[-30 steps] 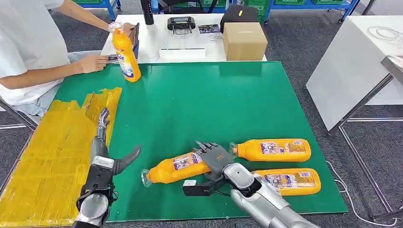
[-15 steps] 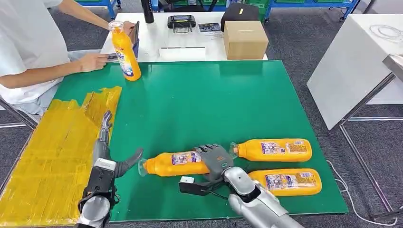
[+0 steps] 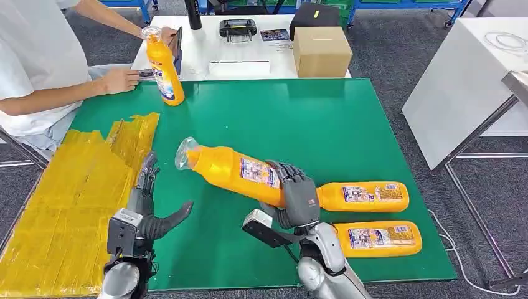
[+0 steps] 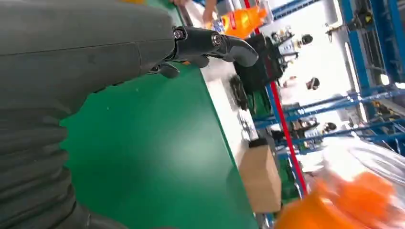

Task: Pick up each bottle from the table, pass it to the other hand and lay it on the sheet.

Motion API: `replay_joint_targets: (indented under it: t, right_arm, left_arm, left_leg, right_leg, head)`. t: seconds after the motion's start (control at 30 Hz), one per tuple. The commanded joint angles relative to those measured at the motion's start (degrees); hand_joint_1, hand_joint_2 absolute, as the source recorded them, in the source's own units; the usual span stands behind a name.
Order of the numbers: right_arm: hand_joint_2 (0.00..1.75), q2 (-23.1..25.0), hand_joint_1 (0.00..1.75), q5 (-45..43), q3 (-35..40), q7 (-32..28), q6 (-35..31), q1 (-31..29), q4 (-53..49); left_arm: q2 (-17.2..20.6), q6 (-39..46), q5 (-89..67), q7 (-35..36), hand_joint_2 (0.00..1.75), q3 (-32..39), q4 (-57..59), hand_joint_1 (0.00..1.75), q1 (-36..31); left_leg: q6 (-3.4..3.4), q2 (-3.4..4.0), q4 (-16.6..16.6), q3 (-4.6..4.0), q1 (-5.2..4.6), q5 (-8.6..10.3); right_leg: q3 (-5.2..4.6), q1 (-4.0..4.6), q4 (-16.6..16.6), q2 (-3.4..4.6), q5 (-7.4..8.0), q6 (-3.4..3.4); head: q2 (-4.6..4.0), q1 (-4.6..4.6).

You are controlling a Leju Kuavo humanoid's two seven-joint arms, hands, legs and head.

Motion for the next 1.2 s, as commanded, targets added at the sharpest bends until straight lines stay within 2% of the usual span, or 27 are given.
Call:
replay_joint_targets:
  t: [0.03, 0.2, 0.23, 0.27, 0.33, 0.53, 0.67, 0.7, 0.77, 0.87, 1.2]
  right_arm:
    - [1.75, 3.2, 1.75, -6.4, -7.4, -5.9, -3.9, 1.9, -1.3]
    - [1.75, 3.4, 1.75, -7.7, -7.2, -6.8, -3.6, 1.8, -0.9]
    - [1.75, 3.2, 1.75, -11.1, -6.5, -8.9, -1.3, 1.5, -0.8]
    - [1.75, 2.8, 1.68, -17.3, -5.3, -10.9, 4.7, 1.2, -0.5]
    - [1.75, 2.5, 1.68, -25.0, -4.6, -13.2, 12.4, 0.4, 1.3]
    - [1.75, 4.2, 1.69, -29.9, 0.5, -15.1, 22.1, -1.3, 7.9]
    - [1.75, 5.2, 1.66, -29.8, 2.7, -15.3, 22.6, -2.2, 10.7]
    - [1.75, 5.0, 1.71, -30.0, 3.6, -15.4, 23.9, -2.6, 11.1]
    - [1.75, 5.3, 1.64, -30.0, 5.4, -15.6, 25.7, -3.2, 12.6]
    - [1.75, 6.1, 1.69, -29.6, 8.9, -15.8, 27.1, -4.4, 15.7]
    - [1.75, 6.2, 1.69, -28.9, 13.5, -15.7, 28.0, -5.1, 17.1]
  left_arm:
    - [2.3, -12.8, 15.6, 4.9, 1.75, -3.4, -2.9, 0.0, 0.3]
    - [2.9, -14.9, 17.3, 5.6, 1.75, -4.0, -2.5, 0.0, 0.1]
    - [4.0, -18.7, 20.3, 8.2, 1.75, -5.2, -1.6, 0.0, -0.5]
    - [5.0, -22.5, 23.2, 9.6, 1.75, -6.5, -0.2, 0.0, -1.4]
    - [5.4, -25.0, 24.8, 9.1, 1.75, -7.8, 2.1, 0.0, -3.1]
    - [5.3, -25.7, 25.3, 8.8, 1.75, -10.6, 3.3, 0.0, -6.1]
    - [5.3, -25.7, 25.3, 8.8, 1.75, -11.1, 3.6, 0.0, -6.7]
    - [5.4, -25.8, 25.3, 8.8, 1.75, -11.2, 3.7, 0.0, -6.8]
    - [5.2, -25.8, 25.4, 8.8, 1.75, -11.6, 4.3, 0.0, -7.5]
    - [5.0, -25.6, 24.9, 8.5, 1.75, -12.2, 5.1, 0.0, -8.5]
    - [4.3, -23.8, 23.8, 7.7, 1.75, -11.9, 5.0, 0.0, -8.8]
  left_leg:
    - [-0.04, -0.04, 0.0, 0.06, 0.04, -0.08]
    - [-0.02, 0.0, 0.0, 0.08, 0.01, -0.06]
    - [-0.04, 0.03, 0.0, 0.12, 0.06, -0.11]
    - [-0.05, 0.02, 0.0, 0.15, 0.06, -0.13]
    - [-0.05, -0.05, 0.0, 0.12, 0.04, -0.07]
    - [-0.05, -0.02, -0.1, 0.16, 0.06, -0.05]
    - [-0.05, 0.06, -0.1, 0.16, 0.05, -0.06]
    - [-0.04, 0.05, -0.1, 0.12, 0.03, -0.04]
    - [-0.05, 0.04, -0.1, 0.14, 0.05, -0.06]
    - [-0.04, 0.06, -0.1, 0.14, 0.05, -0.05]
    - [-0.04, 0.0, 0.0, 0.07, 0.05, -0.04]
  right_leg:
    - [0.08, 0.04, 0.0, -0.02, -0.08, -0.07]
    - [0.09, 0.02, 0.0, 0.02, -0.06, -0.04]
    - [0.13, 0.07, 0.0, 0.06, -0.07, -0.07]
    - [0.16, 0.07, -0.1, 0.06, -0.1, -0.09]
    - [0.14, 0.05, 0.0, -0.02, -0.07, -0.07]
    - [0.18, 0.06, -0.1, 0.01, -0.04, -0.08]
    - [0.16, 0.06, -0.1, 0.08, -0.03, -0.07]
    - [0.12, 0.04, -0.1, 0.07, -0.03, -0.05]
    - [0.15, 0.06, -0.1, 0.07, -0.04, -0.06]
    - [0.15, 0.05, -0.1, 0.08, -0.03, -0.05]
    - [0.09, 0.05, 0.0, 0.03, -0.04, -0.04]
  head:
    - [0.0, 0.0]
    - [0.0, 0.0]
    - [0.0, 0.0]
    - [0.0, 0.0]
    - [0.0, 0.02]
    - [0.0, 0.02]
    - [0.0, 0.0]
    - [0.0, 0.0]
    - [0.0, 0.0]
    - [0.0, 0.0]
    - [0.0, 0.0]
